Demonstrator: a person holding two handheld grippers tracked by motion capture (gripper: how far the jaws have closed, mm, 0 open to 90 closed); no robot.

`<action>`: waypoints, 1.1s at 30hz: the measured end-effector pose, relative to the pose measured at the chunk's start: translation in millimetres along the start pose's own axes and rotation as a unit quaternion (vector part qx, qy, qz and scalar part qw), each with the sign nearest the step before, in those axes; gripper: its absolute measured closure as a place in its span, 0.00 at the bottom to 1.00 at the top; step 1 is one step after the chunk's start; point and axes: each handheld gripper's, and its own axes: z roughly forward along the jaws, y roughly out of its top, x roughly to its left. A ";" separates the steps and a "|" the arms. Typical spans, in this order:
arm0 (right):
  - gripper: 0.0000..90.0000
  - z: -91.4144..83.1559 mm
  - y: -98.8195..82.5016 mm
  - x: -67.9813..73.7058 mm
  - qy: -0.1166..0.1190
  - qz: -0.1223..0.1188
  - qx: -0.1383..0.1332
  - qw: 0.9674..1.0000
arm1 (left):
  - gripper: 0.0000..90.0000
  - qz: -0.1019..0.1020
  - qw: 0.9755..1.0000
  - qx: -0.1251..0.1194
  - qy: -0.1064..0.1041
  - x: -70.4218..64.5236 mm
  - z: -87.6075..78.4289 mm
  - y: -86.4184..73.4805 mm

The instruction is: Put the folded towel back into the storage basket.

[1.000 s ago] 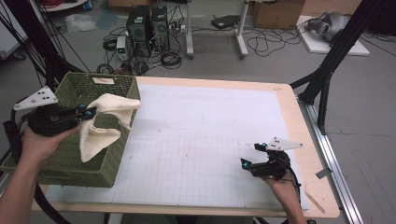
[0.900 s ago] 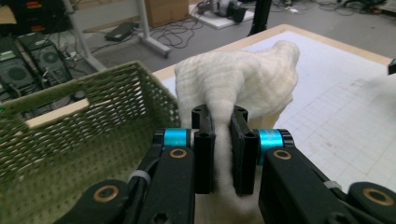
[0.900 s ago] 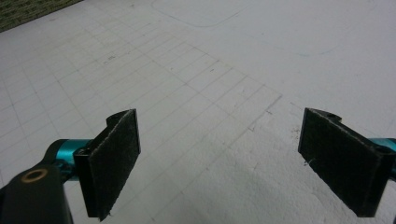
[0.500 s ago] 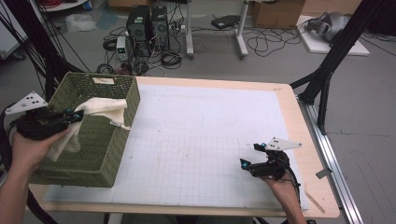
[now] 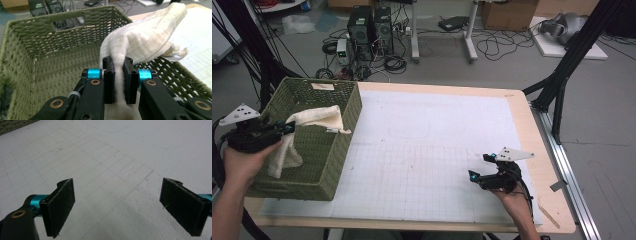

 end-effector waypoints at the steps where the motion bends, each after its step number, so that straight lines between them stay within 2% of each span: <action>1: 0.14 0.1 0.0 -0.1 0.000 0.000 0.000 1.000 | 0.91 -0.003 1.000 0.001 0.004 0.9 0.1 -1.3; 17: 0.14 1.3 0.1 -0.8 0.000 -0.003 -0.001 1.000 | 0.91 -0.022 0.999 0.008 0.025 7.3 3.5 -10.7; 27: 0.14 1.4 0.2 -0.7 0.000 -0.004 -0.001 1.000 | 0.90 -0.028 0.998 0.028 0.051 4.0 13.2 -10.6; 33: 0.14 1.0 0.1 -0.8 0.001 -0.002 0.000 1.000 | 0.90 -0.033 0.997 0.036 0.054 -0.5 22.8 -8.5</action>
